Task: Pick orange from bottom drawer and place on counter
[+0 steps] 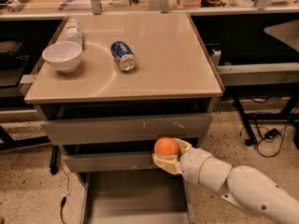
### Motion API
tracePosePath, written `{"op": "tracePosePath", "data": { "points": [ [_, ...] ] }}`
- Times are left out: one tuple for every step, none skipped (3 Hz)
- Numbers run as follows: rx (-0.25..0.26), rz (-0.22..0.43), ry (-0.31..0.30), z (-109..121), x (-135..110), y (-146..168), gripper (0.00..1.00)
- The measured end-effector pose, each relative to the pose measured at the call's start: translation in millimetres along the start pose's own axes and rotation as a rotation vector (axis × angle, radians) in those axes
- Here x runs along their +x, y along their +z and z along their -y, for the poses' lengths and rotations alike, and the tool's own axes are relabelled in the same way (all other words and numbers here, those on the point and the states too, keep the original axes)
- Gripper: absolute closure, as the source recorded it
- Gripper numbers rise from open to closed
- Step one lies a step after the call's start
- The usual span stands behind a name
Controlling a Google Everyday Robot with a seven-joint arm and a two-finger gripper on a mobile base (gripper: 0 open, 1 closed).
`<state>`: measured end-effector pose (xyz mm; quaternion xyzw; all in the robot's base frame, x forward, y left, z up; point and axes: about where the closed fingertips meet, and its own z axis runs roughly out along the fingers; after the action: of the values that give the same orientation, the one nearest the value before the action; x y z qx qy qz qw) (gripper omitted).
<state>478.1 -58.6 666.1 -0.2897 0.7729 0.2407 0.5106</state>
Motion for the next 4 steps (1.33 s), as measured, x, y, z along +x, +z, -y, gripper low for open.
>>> {"op": "tracePosePath", "data": {
  "points": [
    [0.029,0.007,-0.054,4.0,-25.0,-12.5,1.00],
    [0.061,0.009,-0.107,7.3,-47.5,-24.6,1.00],
    [0.095,0.016,-0.144,12.0,-64.7,-37.2,1.00],
    [0.132,0.022,-0.172,17.2,-80.7,-49.1,1.00]
  ]
}}
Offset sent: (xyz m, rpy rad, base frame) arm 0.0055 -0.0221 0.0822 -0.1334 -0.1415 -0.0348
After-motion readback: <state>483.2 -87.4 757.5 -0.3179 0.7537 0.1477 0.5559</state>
